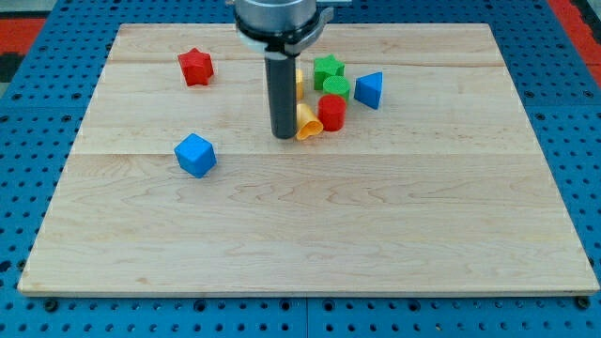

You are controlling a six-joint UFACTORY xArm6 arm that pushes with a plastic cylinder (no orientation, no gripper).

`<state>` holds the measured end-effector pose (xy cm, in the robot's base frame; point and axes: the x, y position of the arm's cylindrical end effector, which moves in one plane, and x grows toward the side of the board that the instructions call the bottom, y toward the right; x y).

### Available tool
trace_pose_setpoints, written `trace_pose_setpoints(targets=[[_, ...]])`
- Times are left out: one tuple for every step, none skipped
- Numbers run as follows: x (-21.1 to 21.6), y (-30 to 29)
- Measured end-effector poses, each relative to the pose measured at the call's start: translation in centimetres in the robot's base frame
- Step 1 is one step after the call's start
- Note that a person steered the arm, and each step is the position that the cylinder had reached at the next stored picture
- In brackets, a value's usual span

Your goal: Move the red circle horizontal to the blue cube

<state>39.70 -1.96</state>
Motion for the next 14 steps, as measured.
trace_pose_setpoints(targets=[[-3.9, 0.1], [-5.1, 0.0], [-2.9, -4.2], [2.0, -5.5], [3.7, -1.5], [2.0, 0.3], [-0.8, 0.1], [-1.3, 0.1], [-1.3, 0.1], [-1.3, 0.1], [1.0, -0.3], [2.3, -0.4], [1.1, 1.8], [-2.1, 1.7]])
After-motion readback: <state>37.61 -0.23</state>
